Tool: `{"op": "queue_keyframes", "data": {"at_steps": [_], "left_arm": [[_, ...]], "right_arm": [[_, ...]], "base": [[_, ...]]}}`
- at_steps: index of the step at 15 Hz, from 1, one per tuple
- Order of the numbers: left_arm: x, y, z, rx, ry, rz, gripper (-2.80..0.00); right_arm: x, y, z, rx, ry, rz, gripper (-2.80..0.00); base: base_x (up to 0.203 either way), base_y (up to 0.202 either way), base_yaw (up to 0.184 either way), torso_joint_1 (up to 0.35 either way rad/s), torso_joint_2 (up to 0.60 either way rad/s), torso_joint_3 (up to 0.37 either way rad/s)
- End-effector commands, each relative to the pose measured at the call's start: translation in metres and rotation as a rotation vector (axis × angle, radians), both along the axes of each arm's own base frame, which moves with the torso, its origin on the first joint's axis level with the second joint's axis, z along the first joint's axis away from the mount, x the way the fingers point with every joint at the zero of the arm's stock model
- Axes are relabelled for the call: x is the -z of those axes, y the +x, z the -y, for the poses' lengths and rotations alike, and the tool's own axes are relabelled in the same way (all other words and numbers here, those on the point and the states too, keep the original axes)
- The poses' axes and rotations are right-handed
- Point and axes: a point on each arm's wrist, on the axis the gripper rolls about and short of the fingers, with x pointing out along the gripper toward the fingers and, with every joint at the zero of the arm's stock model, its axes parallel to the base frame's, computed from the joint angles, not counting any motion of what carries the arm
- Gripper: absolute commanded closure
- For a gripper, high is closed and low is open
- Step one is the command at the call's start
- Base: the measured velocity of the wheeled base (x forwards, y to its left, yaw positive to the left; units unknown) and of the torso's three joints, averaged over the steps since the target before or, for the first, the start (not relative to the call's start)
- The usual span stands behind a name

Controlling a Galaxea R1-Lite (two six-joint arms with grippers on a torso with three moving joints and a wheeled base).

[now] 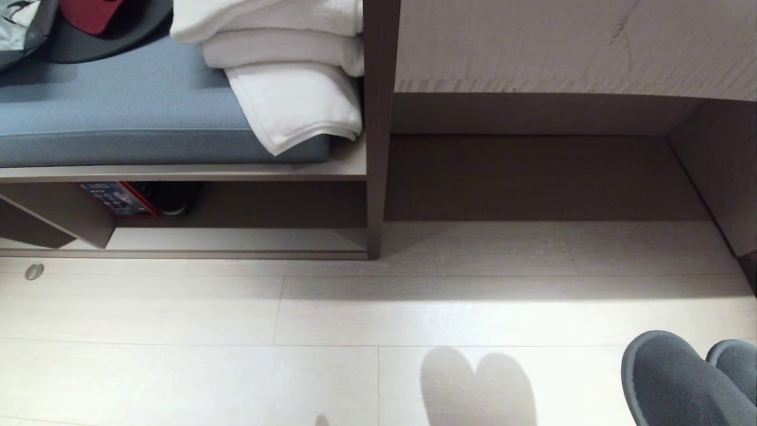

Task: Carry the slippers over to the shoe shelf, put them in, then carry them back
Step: Place the slippers on the floor

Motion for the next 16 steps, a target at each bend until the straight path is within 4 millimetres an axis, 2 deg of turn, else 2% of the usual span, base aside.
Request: {"op": "queue_keyframes", "data": {"at_steps": [1, 16], "left_arm": [[-0.0001, 0.0001, 0.0, -0.001, -0.001, -0.001, 0.0], [-0.0001, 0.0001, 0.0, 0.0, -0.001, -0.001, 0.0]], "right_arm": [[0.0, 0.0001, 0.0, 0.0, 0.0, -0.001, 0.0], [0.0, 0.0001, 0.0, -0.001, 0.0, -0.001, 0.0]], "base": [[0.0, 0.0, 0.0, 0.002, 0.0, -0.2], [0.0, 0.0, 0.0, 0.003, 0.0, -0.197]]}}
